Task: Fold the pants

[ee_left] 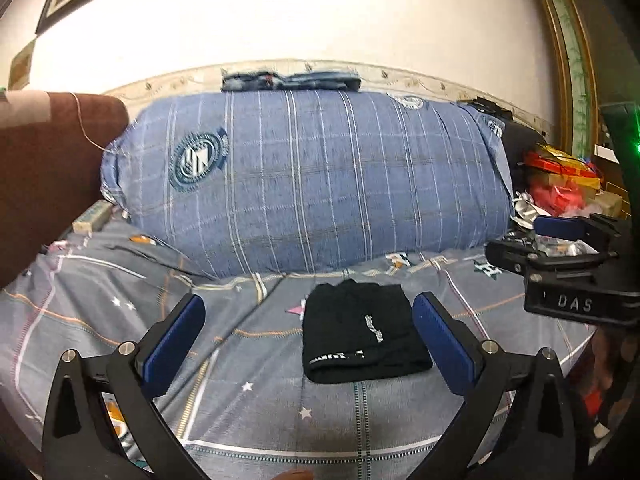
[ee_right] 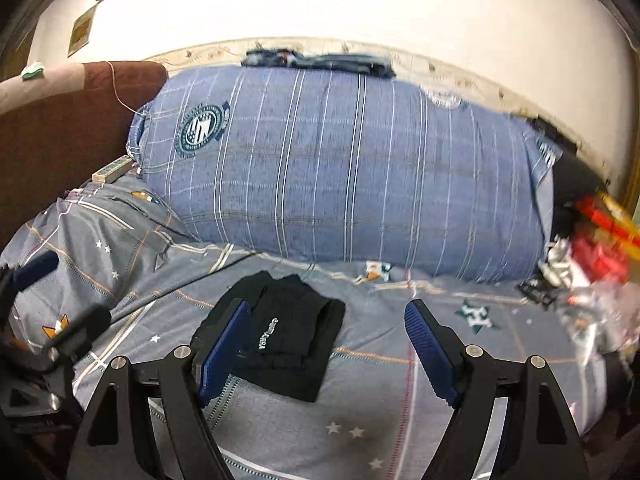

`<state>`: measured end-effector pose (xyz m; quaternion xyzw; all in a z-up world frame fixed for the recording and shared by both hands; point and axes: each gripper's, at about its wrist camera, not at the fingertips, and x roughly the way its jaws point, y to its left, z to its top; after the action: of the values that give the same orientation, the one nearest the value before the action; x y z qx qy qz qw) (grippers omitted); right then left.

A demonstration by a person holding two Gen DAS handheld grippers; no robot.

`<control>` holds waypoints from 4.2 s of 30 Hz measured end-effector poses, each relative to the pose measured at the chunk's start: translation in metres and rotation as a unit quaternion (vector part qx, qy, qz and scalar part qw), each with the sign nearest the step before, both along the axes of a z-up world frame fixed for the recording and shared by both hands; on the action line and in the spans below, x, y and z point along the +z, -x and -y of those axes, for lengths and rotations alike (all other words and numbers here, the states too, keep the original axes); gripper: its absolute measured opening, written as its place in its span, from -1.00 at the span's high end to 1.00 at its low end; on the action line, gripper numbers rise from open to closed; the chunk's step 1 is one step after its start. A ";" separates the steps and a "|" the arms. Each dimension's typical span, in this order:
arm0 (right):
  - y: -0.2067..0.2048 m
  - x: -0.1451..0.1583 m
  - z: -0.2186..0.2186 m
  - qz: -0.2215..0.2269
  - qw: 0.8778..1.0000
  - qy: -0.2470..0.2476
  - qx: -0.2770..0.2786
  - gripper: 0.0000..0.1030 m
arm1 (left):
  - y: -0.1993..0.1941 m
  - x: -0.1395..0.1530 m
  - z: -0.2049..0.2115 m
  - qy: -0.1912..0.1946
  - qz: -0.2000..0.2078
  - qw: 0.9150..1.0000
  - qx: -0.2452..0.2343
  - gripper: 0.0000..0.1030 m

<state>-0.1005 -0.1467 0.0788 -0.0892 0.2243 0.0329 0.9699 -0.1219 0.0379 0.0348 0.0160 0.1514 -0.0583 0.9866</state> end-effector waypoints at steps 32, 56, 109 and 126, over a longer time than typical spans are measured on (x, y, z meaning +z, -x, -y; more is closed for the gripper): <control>0.024 0.032 0.022 0.034 0.999 -0.013 -0.033 -0.59 | 0.029 0.041 0.015 -0.037 0.029 0.999 0.024 -1.00; 0.027 0.037 0.019 0.038 0.999 -0.005 -0.036 -0.60 | 0.033 0.048 0.018 -0.039 0.032 0.999 0.019 -1.00; 0.015 0.027 0.013 0.025 0.999 -0.012 -0.020 -0.60 | 0.023 0.029 0.016 -0.040 0.009 0.999 0.018 -1.00; 0.005 0.018 0.013 0.013 1.000 -0.009 -0.022 -0.60 | 0.002 0.016 0.016 -0.036 -0.033 0.999 0.010 -1.00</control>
<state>-0.1055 -0.1598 0.0972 -0.0762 0.2130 0.0119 0.9740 -0.1242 0.0218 0.0507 0.0477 0.1860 -0.0437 0.9804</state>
